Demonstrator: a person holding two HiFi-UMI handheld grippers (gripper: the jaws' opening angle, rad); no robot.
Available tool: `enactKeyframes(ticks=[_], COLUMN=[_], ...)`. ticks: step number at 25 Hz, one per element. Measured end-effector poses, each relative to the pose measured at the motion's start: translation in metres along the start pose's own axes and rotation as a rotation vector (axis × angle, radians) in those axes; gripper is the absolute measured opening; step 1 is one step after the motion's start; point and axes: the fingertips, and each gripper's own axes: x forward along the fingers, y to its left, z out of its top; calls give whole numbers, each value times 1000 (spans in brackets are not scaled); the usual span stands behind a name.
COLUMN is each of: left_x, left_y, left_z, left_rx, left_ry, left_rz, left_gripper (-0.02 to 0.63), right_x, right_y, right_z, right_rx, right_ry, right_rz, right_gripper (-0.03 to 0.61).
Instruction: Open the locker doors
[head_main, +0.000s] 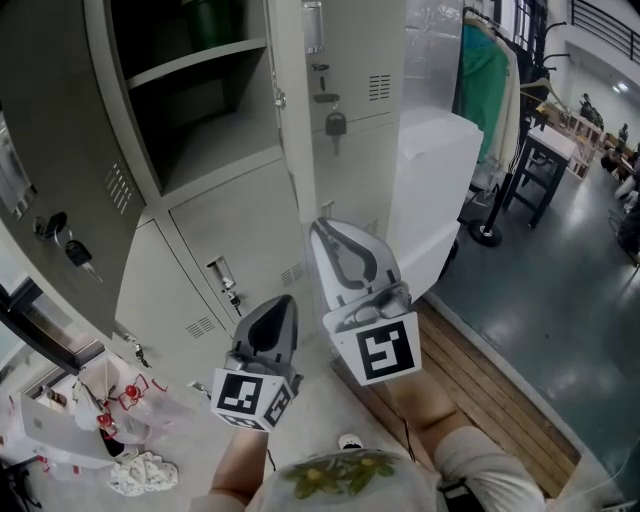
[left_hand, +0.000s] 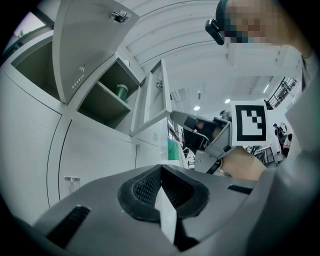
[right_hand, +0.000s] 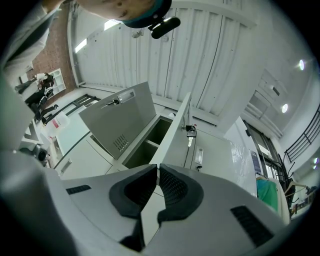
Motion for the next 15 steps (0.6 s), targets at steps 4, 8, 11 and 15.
enactKeyframes(ticks=[4,8,11,15], left_x=[4,8,9,13], left_y=[-4,-6,-10,-14], left_z=[0,0,5,7], left_rx=[1,2,2,8], left_ry=[-1,-4,-7,-14], left_rz=[-10,-19,-24,-37], left_gripper=[28,28,27,28], right_x=[-2,-4,-5,-7], right_y=[-5,-9,-12,-16], right_z=[-1,-2,-3,-4], right_rx=[-10,-8,-11,-16], right_ry=[4,4,7,8], right_rz=[-6,-14,-18,-23], right_gripper=[40,40,40,40])
